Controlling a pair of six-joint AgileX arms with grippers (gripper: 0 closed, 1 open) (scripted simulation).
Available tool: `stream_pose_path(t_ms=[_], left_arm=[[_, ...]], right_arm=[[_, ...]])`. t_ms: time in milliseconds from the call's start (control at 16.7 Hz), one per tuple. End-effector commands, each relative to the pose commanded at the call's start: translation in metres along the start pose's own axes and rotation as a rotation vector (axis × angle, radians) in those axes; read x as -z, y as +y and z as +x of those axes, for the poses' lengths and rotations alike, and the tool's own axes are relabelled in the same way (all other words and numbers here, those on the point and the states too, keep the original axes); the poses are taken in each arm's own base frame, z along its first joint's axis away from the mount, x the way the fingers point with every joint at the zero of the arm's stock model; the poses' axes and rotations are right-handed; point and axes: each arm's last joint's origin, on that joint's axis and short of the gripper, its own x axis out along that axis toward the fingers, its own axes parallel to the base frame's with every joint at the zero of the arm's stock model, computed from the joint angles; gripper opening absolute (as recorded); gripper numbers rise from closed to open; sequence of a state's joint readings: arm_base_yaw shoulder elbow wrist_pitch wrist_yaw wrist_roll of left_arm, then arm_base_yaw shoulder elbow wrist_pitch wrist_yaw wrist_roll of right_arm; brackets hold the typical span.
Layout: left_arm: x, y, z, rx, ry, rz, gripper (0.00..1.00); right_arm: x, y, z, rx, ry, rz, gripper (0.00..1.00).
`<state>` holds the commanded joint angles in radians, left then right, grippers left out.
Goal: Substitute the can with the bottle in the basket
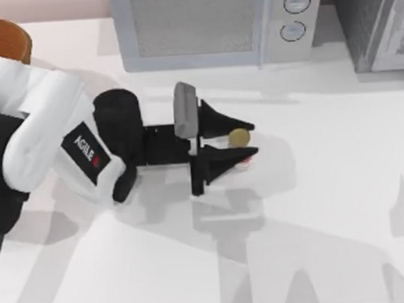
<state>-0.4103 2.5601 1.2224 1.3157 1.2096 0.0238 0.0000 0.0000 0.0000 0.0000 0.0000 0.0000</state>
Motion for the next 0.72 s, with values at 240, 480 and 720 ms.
stream_pose_path(t_ms=[240, 480, 720], left_arm=[[0.0000, 0.0000, 0.0000, 0.000, 0.000, 0.000, 0.98], [0.0000, 0.0000, 0.0000, 0.000, 0.000, 0.000, 1.00], [0.0000, 0.0000, 0.0000, 0.000, 0.000, 0.000, 1.00]], right_arm=[[0.0000, 0.0000, 0.0000, 0.000, 0.000, 0.000, 1.00], [0.0000, 0.0000, 0.0000, 0.000, 0.000, 0.000, 1.00], [0.0000, 0.0000, 0.0000, 0.000, 0.000, 0.000, 1.00]])
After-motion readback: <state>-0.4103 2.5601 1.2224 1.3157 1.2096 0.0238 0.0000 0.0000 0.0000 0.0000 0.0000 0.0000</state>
